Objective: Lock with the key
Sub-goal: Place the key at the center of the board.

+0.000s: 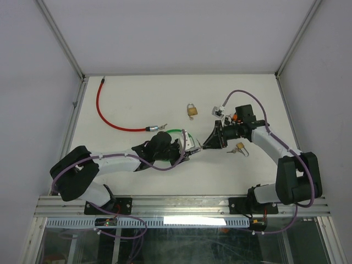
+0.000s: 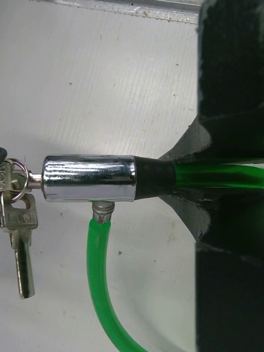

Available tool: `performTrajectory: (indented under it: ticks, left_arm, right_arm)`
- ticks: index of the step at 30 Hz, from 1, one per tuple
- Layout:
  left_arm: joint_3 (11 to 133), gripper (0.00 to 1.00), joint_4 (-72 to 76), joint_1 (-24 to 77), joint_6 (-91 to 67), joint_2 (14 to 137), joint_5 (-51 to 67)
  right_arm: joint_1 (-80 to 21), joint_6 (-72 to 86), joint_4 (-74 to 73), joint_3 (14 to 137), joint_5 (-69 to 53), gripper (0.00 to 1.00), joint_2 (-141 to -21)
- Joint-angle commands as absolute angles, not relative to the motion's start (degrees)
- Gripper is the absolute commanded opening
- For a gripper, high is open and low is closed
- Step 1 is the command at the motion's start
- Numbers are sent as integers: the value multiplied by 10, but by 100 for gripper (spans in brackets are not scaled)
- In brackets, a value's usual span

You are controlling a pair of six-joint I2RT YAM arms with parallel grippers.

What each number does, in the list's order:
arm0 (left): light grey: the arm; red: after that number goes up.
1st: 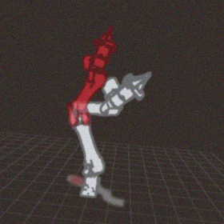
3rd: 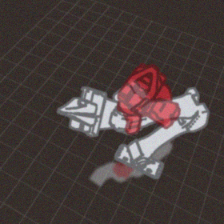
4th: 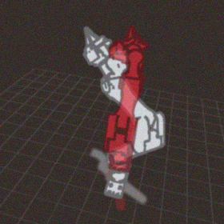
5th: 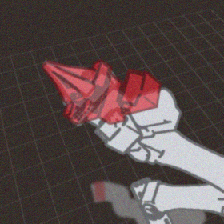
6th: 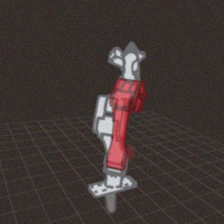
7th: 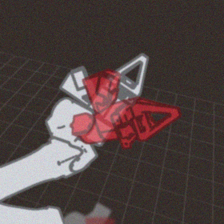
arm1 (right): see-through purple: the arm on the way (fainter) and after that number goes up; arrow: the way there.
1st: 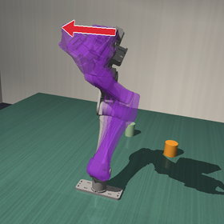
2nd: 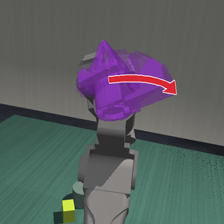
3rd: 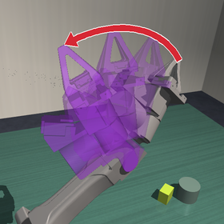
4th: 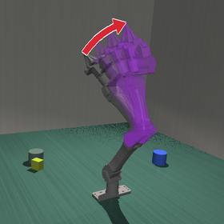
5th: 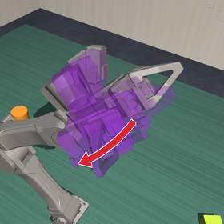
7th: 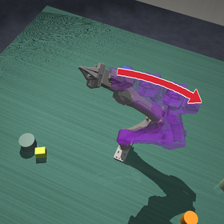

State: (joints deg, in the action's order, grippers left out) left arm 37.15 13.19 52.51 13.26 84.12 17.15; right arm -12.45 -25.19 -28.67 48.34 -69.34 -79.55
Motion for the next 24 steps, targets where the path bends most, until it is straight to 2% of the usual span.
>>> performTrajectory:
  ticks: [1,3,5,11,24]
  left_arm:
    - [355,0,159,532,94,852,179]
    - [364,0,149,541,101,872,163]
    - [377,0,136,552,104,894,153]
    - [383,0,121,559,109,913,136]
    - [355,0,135,559,108,874,99]
  right_arm:
    - [-118,-335,-264,474,-715,0,-761]
    - [-118,-337,-267,474,-713,6,-766]
    - [-119,-344,-273,476,-709,8,-773]
    - [-116,-336,-275,487,-680,0,-785]
    - [-88,-232,-314,536,-718,0,-858]
